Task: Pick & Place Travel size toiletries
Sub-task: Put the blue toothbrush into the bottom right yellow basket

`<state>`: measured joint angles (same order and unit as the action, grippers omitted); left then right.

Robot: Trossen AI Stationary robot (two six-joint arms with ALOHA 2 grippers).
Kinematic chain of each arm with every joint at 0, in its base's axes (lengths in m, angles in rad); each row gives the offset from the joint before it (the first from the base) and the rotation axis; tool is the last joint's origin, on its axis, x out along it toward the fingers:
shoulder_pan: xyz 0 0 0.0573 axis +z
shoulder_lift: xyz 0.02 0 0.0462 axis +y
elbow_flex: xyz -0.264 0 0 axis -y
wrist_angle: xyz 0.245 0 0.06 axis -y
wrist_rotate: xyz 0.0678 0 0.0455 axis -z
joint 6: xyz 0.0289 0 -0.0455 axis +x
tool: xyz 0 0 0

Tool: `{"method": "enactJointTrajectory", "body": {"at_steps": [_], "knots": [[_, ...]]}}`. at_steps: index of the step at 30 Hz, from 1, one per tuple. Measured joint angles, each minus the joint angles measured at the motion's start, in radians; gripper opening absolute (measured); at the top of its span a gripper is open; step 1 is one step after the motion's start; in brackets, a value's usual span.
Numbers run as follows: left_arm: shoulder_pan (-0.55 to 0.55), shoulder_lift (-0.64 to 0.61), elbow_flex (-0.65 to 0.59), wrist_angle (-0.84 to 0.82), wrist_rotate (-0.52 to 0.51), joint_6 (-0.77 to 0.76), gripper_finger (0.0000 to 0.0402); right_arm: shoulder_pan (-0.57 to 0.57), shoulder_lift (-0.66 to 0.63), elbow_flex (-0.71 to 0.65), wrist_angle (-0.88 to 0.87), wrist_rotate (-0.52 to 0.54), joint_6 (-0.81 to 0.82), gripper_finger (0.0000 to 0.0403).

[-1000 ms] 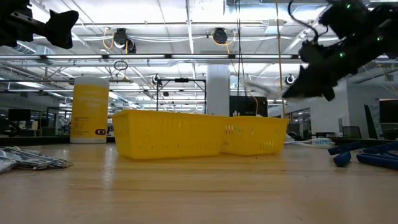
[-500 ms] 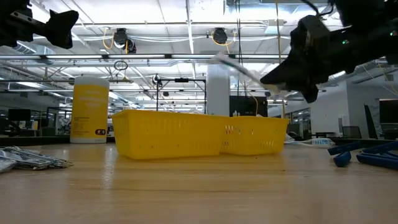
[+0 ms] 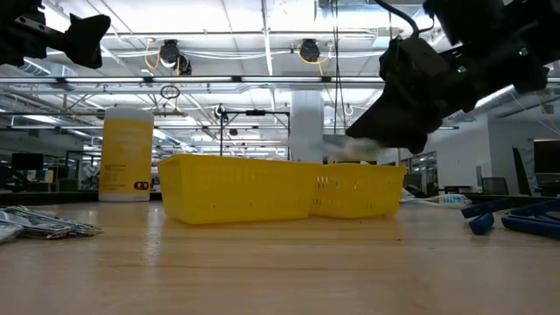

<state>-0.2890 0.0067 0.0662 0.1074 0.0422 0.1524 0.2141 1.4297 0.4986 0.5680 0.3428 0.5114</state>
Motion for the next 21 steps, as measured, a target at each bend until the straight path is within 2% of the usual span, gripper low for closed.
{"method": "enactJointTrajectory", "body": {"at_steps": [6,11,13,17,21], "knots": [[0.0,0.0,0.0,0.001,0.0,0.0,0.0349,-0.01,-0.05,0.0,-0.056,0.017,-0.038,0.0215],[0.0,0.0,0.0,-0.001,0.0,0.0,0.0349,-0.048,-0.127,0.0,-0.105,0.026,-0.123,0.0226],[0.0,0.0,0.0,0.001,0.0,0.0,0.0349,-0.074,-0.19,0.0,-0.172,0.053,-0.156,0.0223],[0.0,0.0,0.0,0.001,0.0,0.0,0.0349,-0.144,-0.32,0.0,-0.361,0.184,-0.201,0.0211],[0.0,0.0,0.0,0.0,0.0,0.0,0.0349,-0.269,-0.417,-0.001,-0.603,0.205,-0.161,0.02]]}}
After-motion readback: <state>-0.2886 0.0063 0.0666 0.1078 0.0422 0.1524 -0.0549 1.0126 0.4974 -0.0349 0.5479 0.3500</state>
